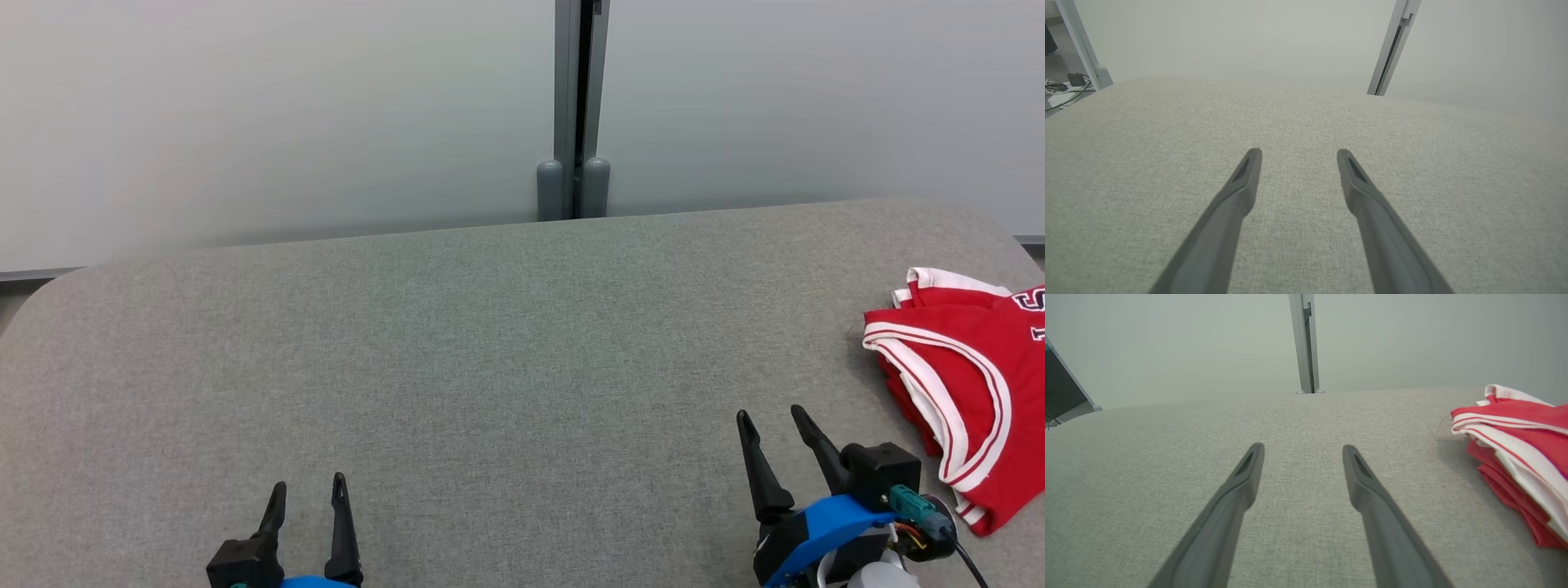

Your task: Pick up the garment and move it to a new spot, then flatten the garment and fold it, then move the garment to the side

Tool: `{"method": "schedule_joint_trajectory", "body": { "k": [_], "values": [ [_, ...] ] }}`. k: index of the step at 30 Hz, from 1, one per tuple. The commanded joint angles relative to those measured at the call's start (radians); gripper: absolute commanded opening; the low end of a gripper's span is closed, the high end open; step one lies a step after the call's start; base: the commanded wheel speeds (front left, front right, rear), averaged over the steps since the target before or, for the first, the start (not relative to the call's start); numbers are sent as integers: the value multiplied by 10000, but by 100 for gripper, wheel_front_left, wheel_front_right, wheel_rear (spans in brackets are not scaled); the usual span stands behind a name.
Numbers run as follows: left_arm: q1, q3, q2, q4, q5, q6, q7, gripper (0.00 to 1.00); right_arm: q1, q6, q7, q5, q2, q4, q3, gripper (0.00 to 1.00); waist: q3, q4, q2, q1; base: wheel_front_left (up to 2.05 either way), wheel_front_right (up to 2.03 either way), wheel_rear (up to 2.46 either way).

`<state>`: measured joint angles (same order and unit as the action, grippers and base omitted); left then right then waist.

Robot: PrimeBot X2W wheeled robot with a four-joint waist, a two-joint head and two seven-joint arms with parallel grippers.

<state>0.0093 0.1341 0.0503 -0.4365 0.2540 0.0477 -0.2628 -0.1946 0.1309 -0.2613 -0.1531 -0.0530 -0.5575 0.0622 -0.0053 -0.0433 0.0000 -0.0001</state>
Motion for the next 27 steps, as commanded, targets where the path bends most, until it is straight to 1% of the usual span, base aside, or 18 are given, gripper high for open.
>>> {"method": "schedule_joint_trajectory", "body": {
  "k": [1, 4, 5, 9, 27],
  "values": [
    [57, -39, 6, 51, -57, 1, -21, 100, 174, -3, -45, 2, 18, 5, 3, 100, 9, 19, 0, 1, 0, 0, 0],
    [70, -62, 6, 85, 58, -64, -21, 100, 134, -3, -45, -46, 18, -14, 52, 100, 35, 48, 0, 1, 0, 0, 0],
    [42, -12, 0, 62, 123, -79, 0, 0, 1, 0, 0, -10, 6, -15, 49, 0, 36, 50, 0, 1, 0, 0, 0],
    [173, 21, -10, -234, 165, -82, 55, 0, 131, 0, 60, -29, 13, -302, 40, 0, 39, 58, 0, 2, 0, 0, 0],
    [-182, -571, -7, 272, 3306, -486, 927, 0, 286, 0, 942, -3433, 15, 512, -400, 0, 45, 112, 0, 2, 0, 0, 0]
  ]
}}
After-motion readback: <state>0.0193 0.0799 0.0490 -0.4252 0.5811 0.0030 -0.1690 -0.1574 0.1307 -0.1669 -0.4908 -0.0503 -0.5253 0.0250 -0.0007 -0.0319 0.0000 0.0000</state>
